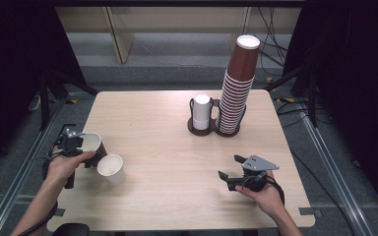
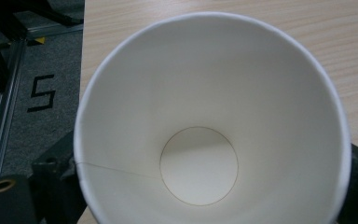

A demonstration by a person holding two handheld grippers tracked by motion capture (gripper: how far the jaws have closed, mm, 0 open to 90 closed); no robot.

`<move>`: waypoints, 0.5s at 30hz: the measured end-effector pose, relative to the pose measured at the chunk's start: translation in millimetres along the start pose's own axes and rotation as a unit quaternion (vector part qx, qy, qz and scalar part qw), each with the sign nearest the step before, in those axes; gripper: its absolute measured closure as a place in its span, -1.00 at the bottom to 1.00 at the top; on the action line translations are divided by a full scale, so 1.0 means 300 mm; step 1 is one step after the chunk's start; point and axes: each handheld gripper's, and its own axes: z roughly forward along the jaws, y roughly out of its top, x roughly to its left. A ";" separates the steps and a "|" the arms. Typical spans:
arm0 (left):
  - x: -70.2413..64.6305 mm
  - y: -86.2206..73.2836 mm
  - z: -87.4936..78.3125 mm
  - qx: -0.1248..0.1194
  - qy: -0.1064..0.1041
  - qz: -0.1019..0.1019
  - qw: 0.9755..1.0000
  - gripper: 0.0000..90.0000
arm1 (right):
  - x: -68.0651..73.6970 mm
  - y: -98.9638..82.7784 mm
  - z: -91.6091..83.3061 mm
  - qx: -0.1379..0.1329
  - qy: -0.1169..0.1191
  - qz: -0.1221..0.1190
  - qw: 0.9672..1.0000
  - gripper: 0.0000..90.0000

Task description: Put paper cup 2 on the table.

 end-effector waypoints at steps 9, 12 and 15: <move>-0.001 0.008 0.010 0.007 -0.006 0.019 1.000 -0.85 | 0.000 0.000 0.000 -0.002 0.001 0.002 1.000 -0.66; 0.001 0.010 0.014 0.000 -0.006 0.019 1.000 -0.88 | 0.000 0.000 0.001 -0.001 0.001 0.001 1.000 -0.66; 0.003 0.014 0.009 -0.020 -0.005 0.015 1.000 -0.95 | -0.004 0.000 0.002 0.000 0.000 -0.006 1.000 -0.66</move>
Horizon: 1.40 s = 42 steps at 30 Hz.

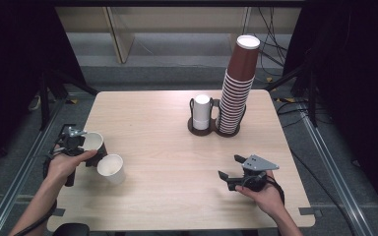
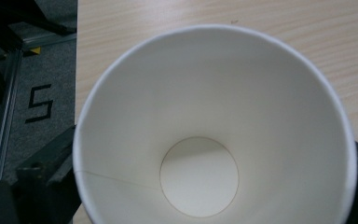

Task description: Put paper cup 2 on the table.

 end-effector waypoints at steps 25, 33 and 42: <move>-0.019 0.032 -0.123 -0.078 -0.027 0.007 0.997 -1.00 | 0.002 -0.002 0.003 0.001 0.000 -0.001 1.000 -0.66; -0.029 0.019 -0.154 -0.107 -0.028 0.002 0.994 -1.00 | 0.007 -0.003 0.001 0.004 0.004 0.008 1.000 -0.66; -0.046 -0.075 -0.192 -0.173 -0.025 -0.015 0.984 -1.00 | 0.004 -0.007 0.002 0.004 0.004 0.005 1.000 -0.66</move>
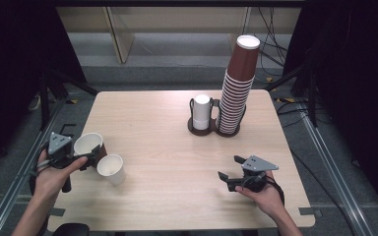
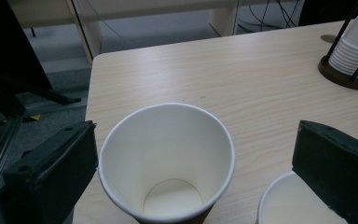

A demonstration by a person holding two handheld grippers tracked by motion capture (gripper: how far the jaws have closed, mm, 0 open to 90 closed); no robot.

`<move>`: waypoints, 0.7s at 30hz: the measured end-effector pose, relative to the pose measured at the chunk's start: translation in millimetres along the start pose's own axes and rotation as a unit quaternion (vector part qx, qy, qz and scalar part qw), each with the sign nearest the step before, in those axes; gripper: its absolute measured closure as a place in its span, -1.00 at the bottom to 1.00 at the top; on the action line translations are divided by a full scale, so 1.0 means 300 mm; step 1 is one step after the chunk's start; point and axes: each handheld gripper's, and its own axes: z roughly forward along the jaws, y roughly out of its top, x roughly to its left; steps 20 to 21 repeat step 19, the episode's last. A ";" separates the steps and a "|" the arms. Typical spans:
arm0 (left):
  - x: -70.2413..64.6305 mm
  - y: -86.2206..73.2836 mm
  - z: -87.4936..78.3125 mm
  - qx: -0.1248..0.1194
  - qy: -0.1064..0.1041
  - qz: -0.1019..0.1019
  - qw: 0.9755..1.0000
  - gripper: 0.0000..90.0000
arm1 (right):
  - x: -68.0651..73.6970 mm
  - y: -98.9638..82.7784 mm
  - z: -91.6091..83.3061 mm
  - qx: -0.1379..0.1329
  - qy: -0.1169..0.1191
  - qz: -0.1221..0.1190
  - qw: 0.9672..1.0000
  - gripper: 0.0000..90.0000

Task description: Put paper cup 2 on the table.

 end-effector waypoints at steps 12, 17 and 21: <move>-0.082 -0.157 -0.073 -0.067 0.003 -0.033 0.997 -1.00 | 0.006 -0.008 0.003 0.006 0.002 0.004 1.000 -0.66; -0.131 -0.188 -0.074 -0.058 -0.013 -0.031 0.998 -1.00 | 0.002 -0.010 0.008 0.007 0.008 0.000 1.000 -0.66; -0.147 -0.189 -0.069 -0.057 -0.019 -0.016 0.998 -1.00 | 0.005 -0.013 0.012 0.006 0.008 0.002 1.000 -0.66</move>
